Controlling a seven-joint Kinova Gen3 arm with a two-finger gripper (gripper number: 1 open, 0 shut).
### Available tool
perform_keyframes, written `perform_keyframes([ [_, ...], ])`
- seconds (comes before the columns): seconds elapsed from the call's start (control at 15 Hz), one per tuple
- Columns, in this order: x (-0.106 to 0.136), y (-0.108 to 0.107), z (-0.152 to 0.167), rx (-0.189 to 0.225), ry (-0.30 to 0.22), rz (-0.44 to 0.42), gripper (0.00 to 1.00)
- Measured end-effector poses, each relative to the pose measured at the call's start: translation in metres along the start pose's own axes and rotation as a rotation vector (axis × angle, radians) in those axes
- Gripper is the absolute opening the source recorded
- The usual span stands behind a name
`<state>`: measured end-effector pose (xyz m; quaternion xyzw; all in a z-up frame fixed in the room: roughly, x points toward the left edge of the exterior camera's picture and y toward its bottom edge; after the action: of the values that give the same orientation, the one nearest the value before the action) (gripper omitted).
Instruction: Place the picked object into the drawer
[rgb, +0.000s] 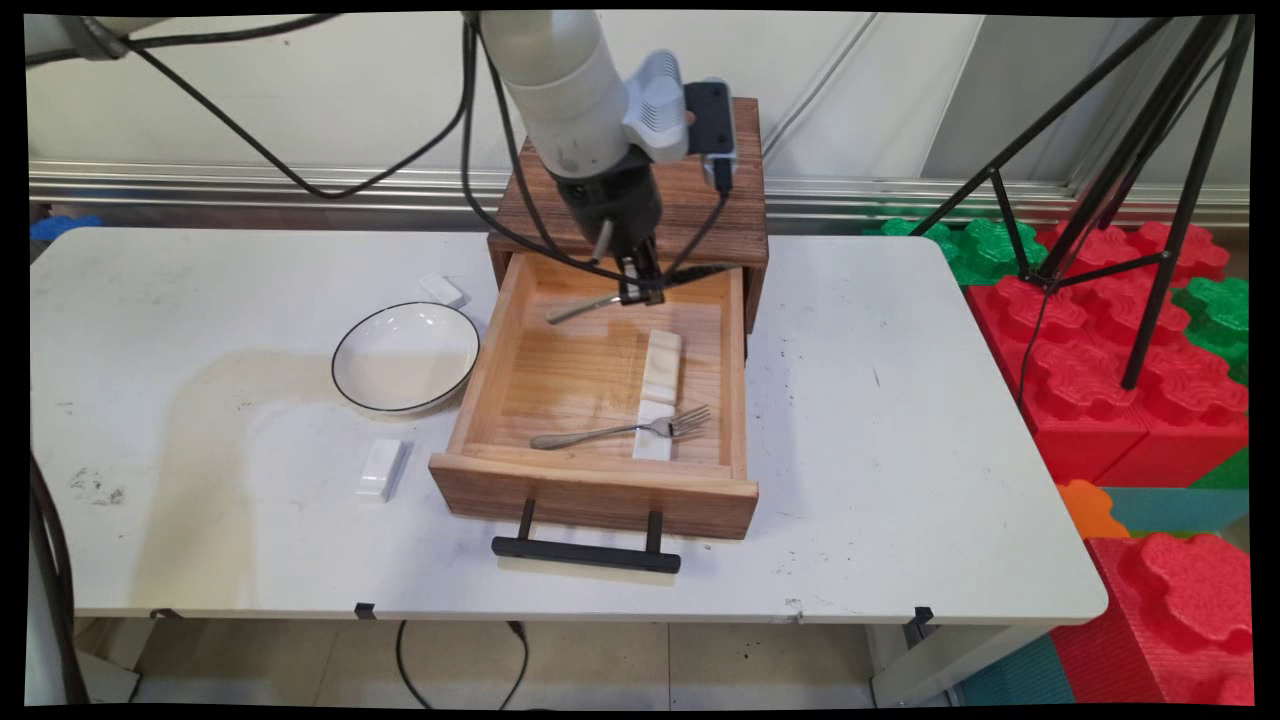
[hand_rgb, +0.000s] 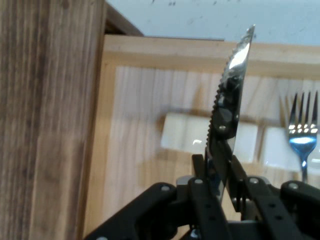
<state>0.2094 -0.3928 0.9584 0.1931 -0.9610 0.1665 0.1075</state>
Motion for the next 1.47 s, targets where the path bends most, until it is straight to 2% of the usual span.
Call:
perform_keyframes([
  [0.4, 0.005, 0.001, 0.022, -0.027, 0.008, -0.029, 0.0],
  [1.47, -0.02, -0.01, 0.069, -0.068, -0.037, -0.016, 0.0],
])
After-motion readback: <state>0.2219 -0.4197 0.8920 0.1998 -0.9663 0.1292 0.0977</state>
